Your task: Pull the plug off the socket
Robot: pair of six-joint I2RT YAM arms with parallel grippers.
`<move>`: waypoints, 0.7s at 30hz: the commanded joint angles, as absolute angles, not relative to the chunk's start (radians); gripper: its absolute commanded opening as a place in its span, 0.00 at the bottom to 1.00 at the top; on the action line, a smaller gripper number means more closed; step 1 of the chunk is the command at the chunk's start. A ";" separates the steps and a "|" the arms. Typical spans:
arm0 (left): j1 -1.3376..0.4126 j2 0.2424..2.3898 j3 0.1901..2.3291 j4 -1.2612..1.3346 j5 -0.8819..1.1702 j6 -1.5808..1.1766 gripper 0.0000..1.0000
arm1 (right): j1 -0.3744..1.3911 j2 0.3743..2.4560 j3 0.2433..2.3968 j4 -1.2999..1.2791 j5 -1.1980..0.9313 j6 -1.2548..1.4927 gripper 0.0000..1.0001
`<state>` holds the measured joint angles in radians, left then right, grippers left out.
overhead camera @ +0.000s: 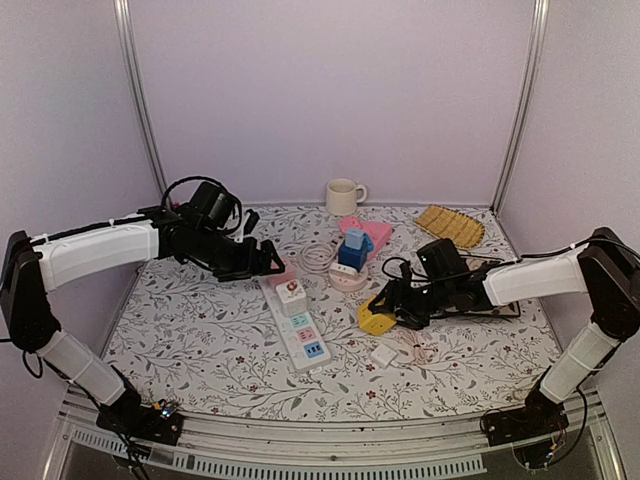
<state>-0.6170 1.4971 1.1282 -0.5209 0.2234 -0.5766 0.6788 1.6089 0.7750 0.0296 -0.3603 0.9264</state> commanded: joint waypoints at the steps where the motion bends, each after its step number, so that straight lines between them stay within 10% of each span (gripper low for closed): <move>1: -0.627 1.475 1.120 -0.517 0.221 -0.577 0.95 | 0.659 1.590 0.753 0.051 -0.376 0.927 0.71; 21: -0.608 1.503 1.135 -0.512 0.233 -0.551 0.95 | 0.645 1.504 0.908 -0.421 -0.110 0.795 0.83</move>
